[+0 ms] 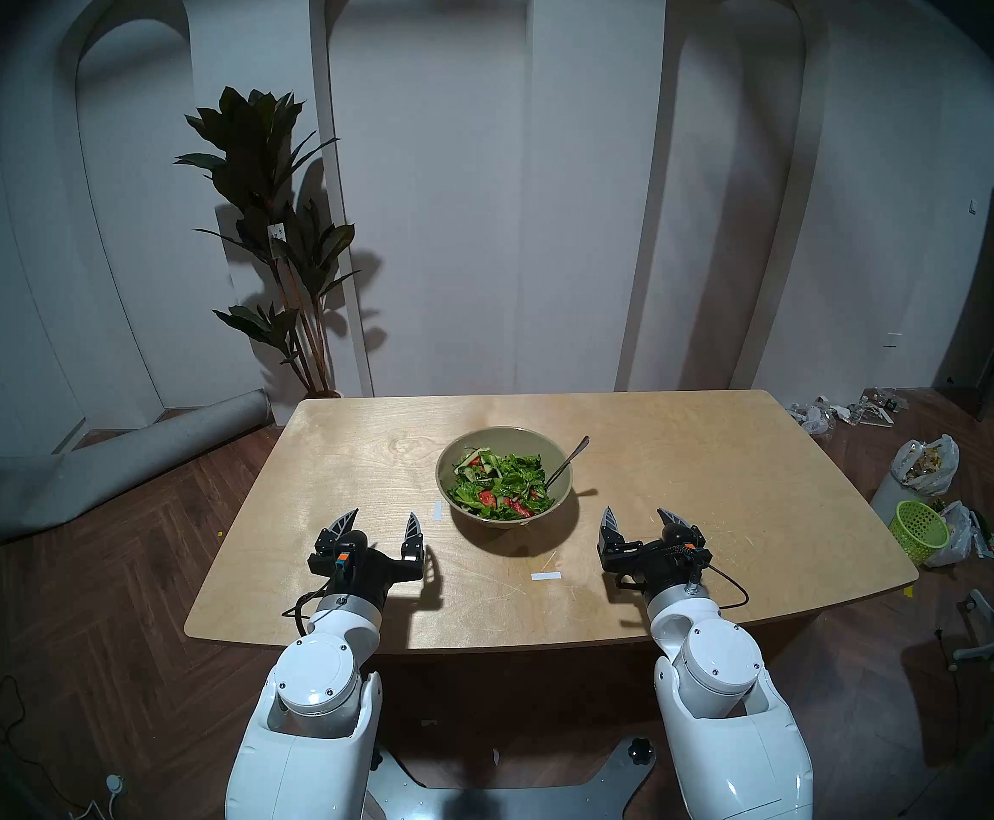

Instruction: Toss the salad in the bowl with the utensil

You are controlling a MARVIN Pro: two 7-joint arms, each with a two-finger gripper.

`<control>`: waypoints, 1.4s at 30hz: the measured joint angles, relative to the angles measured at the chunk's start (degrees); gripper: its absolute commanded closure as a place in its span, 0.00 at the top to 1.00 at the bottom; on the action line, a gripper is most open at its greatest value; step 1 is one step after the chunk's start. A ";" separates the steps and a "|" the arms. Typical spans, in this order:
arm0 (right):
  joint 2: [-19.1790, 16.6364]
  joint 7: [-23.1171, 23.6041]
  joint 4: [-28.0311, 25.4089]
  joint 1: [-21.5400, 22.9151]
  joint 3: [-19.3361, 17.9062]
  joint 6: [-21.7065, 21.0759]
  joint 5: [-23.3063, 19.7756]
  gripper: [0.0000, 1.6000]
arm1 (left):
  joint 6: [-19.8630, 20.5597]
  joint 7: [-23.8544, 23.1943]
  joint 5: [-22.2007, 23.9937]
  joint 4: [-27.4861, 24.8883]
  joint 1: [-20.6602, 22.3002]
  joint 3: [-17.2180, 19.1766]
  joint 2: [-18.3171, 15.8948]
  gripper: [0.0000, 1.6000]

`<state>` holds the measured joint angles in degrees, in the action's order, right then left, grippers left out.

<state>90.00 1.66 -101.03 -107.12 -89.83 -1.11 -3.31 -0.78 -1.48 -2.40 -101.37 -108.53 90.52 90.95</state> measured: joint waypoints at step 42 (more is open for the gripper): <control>0.52 9.08 -2.34 3.54 -3.92 -5.98 -13.78 1.00 | 33.85 -13.83 16.04 -9.99 8.89 4.67 -3.37 1.00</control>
<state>90.52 10.73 -103.37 -103.57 -93.76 -7.10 -17.09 33.06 -15.32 13.64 -111.36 -99.64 95.19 87.58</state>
